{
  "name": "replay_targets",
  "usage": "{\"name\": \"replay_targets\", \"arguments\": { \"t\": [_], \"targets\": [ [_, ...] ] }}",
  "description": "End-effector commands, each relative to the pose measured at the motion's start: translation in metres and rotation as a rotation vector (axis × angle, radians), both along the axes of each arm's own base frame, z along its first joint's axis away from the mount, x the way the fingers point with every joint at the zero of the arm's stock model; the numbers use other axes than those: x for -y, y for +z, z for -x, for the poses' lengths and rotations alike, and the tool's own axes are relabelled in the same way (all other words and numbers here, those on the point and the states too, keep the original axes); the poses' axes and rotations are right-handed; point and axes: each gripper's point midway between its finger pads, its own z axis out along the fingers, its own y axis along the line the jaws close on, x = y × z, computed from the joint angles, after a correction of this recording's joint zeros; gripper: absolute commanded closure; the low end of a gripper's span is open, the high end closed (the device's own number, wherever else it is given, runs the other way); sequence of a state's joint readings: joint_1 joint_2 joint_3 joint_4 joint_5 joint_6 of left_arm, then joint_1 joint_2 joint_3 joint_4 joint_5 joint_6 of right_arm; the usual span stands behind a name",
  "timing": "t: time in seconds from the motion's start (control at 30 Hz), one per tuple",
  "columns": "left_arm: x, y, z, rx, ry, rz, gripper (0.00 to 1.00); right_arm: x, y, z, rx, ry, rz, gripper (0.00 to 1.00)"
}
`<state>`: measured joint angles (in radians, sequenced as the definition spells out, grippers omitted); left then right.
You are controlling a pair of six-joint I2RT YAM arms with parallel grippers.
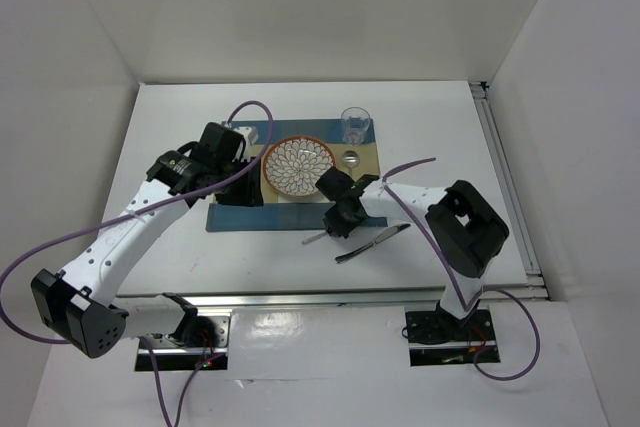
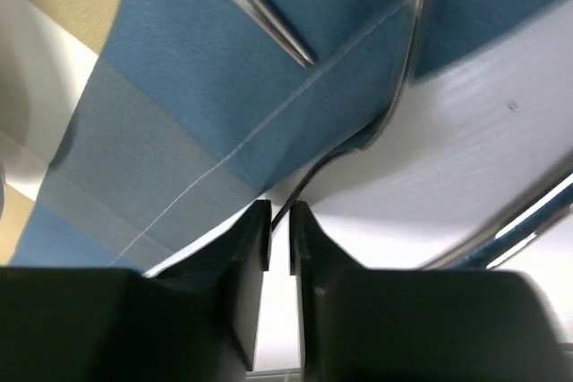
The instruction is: Set the dinner table for one person
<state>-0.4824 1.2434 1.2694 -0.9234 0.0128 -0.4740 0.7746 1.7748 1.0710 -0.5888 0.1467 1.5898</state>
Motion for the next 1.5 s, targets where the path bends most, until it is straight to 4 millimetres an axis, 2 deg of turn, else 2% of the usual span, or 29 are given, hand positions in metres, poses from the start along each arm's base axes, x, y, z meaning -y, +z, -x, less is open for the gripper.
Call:
{"name": "replay_targets", "arguments": {
  "t": [0.0, 0.03, 0.2, 0.3, 0.47, 0.63, 0.83, 0.87, 0.93, 0.97, 1.0, 1.03, 1.1, 1.13, 1.17, 1.2, 1.23, 1.27, 1.33, 1.4, 1.47],
  "targets": [
    [0.001, 0.005, 0.002, 0.025, -0.014, 0.014, 0.46, 0.021, 0.009, 0.006, 0.018, -0.067, 0.088, 0.81],
    [0.004, 0.01, 0.0, 0.037, -0.019, 0.028, 0.46, 0.017, 0.009, 0.01, 0.019, -0.052, 0.088, 0.82],
    [0.003, 0.01, 0.0, 0.04, -0.027, 0.024, 0.46, 0.023, 0.016, 0.022, 0.023, -0.083, 0.121, 0.93],
    [0.002, 0.006, 0.001, 0.035, -0.034, 0.015, 0.46, 0.02, 0.031, 0.031, 0.053, -0.093, 0.137, 1.0],
    [0.002, 0.004, 0.0, 0.03, -0.042, 0.007, 0.46, 0.015, 0.054, 0.042, 0.084, -0.147, 0.096, 1.0],
    [0.002, 0.001, -0.001, 0.025, -0.049, -0.002, 0.46, 0.014, 0.067, 0.058, 0.091, -0.18, 0.054, 1.0],
    [0.005, 0.002, -0.002, 0.021, -0.055, 0.005, 0.46, 0.022, 0.089, 0.055, 0.159, -0.19, 0.062, 1.0],
    [0.006, 0.003, -0.004, 0.029, -0.055, 0.009, 0.46, 0.024, 0.094, 0.048, 0.205, -0.183, 0.08, 1.0],
    [0.006, 0.003, -0.004, 0.029, -0.055, 0.009, 0.46, 0.02, 0.107, 0.031, 0.286, -0.047, 0.121, 1.0],
    [0.006, 0.006, -0.005, 0.038, -0.055, 0.013, 0.46, 0.028, 0.11, 0.01, 0.318, -0.013, 0.155, 1.0],
    [0.006, 0.009, -0.004, 0.039, -0.055, 0.014, 0.46, 0.025, 0.128, -0.02, 0.376, 0.107, 0.16, 1.0],
    [0.005, 0.009, -0.005, 0.043, -0.048, 0.006, 0.46, 0.02, 0.133, -0.026, 0.423, 0.218, 0.185, 1.0],
    [0.001, 0.008, -0.005, 0.038, -0.04, -0.009, 0.46, 0.028, 0.145, -0.061, 0.455, 0.258, 0.18, 1.0],
    [0.0, 0.008, -0.006, 0.043, -0.033, -0.018, 0.46, 0.036, 0.146, -0.07, 0.466, 0.402, 0.237, 1.0],
    [-0.001, 0.01, -0.005, 0.051, -0.033, -0.014, 0.46, 0.048, 0.153, -0.086, 0.459, 0.394, 0.233, 1.0],
    [-0.003, 0.009, -0.004, 0.046, -0.028, -0.025, 0.46, 0.068, 0.144, -0.104, 0.427, 0.509, 0.298, 1.0],
    [-0.003, 0.009, -0.004, 0.046, -0.028, -0.025, 0.46, 0.065, 0.155, -0.11, 0.454, 0.503, 0.29, 1.0],
    [-0.003, 0.009, -0.004, 0.046, -0.028, -0.025, 0.46, 0.071, 0.143, -0.111, 0.41, 0.588, 0.334, 1.0],
    [-0.003, 0.009, -0.004, 0.043, -0.021, -0.02, 0.46, 0.077, 0.147, -0.125, 0.412, 0.64, 0.334, 1.0],
    [-0.003, 0.009, -0.004, 0.043, -0.02, -0.02, 0.46, 0.077, 0.135, -0.126, 0.385, 0.749, 0.355, 1.0],
    [-0.002, 0.012, -0.005, 0.051, -0.02, -0.016, 0.46, 0.082, 0.125, -0.128, 0.343, 0.787, 0.338, 1.0]
  ]
}}
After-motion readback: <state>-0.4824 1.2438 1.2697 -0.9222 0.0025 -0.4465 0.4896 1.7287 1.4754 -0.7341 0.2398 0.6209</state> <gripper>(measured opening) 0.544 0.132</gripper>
